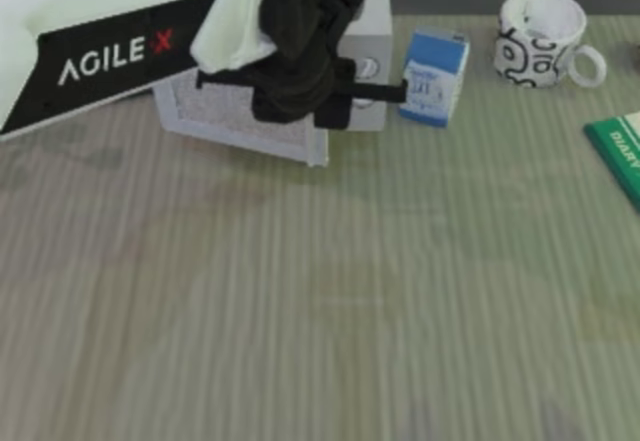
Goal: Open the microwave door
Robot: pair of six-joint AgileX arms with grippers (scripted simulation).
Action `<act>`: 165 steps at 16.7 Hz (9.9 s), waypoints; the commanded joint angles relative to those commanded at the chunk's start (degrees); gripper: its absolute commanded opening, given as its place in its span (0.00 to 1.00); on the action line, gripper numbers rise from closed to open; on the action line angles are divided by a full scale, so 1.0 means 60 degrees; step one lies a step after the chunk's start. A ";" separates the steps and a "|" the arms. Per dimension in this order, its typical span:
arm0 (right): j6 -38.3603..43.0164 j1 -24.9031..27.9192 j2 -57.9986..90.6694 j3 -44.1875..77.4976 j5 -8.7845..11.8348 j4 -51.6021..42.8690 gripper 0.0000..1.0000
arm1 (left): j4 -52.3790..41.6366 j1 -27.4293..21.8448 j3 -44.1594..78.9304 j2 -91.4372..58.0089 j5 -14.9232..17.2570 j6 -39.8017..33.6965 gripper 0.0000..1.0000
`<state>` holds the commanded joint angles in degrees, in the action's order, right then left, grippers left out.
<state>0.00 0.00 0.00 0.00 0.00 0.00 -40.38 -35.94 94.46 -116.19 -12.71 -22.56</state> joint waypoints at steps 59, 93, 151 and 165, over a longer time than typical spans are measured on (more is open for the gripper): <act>0.0000 0.0000 0.0000 0.0000 0.0000 0.0000 1.00 | 0.0579 0.0103 -0.1229 0.0795 0.0601 0.1001 0.00; 0.0000 0.0000 0.0000 0.0000 0.0000 0.0000 1.00 | 0.1022 0.0359 -0.2332 0.1598 0.1245 0.2148 0.00; 0.0000 0.0000 0.0000 0.0000 0.0000 0.0000 1.00 | 0.1384 0.1248 -0.4049 0.3051 0.2740 0.4859 0.00; 0.0000 0.0000 0.0000 0.0000 0.0000 0.0000 1.00 | 0.1340 0.1424 -0.4241 0.3205 0.3072 0.5368 0.00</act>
<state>0.00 0.00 0.00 0.00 0.00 0.00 -32.35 -27.40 69.02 -96.96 5.72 9.65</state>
